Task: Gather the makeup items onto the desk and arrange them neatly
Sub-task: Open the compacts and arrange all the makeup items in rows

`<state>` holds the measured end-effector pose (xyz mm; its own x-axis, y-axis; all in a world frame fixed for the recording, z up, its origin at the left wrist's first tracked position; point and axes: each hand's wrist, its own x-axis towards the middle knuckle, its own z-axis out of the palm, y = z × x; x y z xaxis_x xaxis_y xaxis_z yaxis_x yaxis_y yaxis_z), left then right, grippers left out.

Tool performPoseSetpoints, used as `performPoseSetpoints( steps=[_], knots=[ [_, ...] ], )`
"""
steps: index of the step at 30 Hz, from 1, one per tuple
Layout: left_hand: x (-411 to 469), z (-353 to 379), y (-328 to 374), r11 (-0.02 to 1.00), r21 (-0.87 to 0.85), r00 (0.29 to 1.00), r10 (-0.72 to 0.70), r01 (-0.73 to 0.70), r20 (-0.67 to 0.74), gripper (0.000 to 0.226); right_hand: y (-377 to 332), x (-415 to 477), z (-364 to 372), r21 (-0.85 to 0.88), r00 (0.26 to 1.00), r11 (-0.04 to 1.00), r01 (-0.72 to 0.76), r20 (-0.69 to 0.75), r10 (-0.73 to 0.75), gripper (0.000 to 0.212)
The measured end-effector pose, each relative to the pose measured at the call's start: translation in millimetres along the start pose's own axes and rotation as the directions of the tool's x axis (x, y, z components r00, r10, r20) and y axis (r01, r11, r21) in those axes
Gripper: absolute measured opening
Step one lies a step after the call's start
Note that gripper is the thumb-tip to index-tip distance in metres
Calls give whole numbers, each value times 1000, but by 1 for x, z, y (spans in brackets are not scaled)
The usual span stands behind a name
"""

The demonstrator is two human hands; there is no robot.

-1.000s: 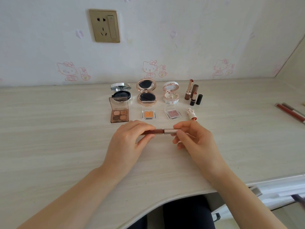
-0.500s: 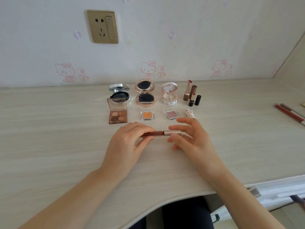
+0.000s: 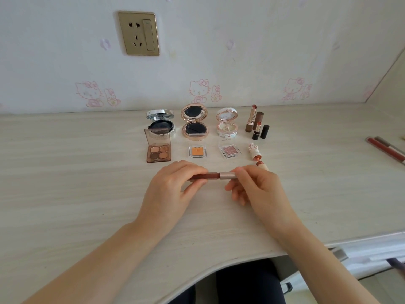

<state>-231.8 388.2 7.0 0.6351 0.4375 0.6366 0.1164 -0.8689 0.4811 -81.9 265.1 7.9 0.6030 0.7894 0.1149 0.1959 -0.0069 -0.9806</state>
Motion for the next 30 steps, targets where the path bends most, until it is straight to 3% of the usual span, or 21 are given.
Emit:
performPoseSetpoints(
  steps=[2, 8, 12, 22, 30],
  knots=[
    [0, 0, 0, 1000, 11, 1000, 1, -1, 3, 18, -1, -1, -1, -2, 1000, 1000, 22, 10, -22, 16],
    [1, -1, 1, 1000, 7, 1000, -16, 16, -2, 18, -3, 1, -1, 220, 997, 973, -69, -7, 72, 17],
    [0, -1, 2, 1000, 22, 1000, -19, 19, -1, 18, -1, 1, 0, 92, 1000, 996, -12, 0, 12, 17],
    [2, -1, 2, 997, -26, 997, -74, 74, -8, 19, 0, 0, -1, 182, 997, 982, 51, -68, -39, 29],
    [1, -1, 6, 996, -44, 997, -82, 82, 9, 23, -2, -1, -5, 134, 969, 973, 190, -185, -164, 16]
  ],
)
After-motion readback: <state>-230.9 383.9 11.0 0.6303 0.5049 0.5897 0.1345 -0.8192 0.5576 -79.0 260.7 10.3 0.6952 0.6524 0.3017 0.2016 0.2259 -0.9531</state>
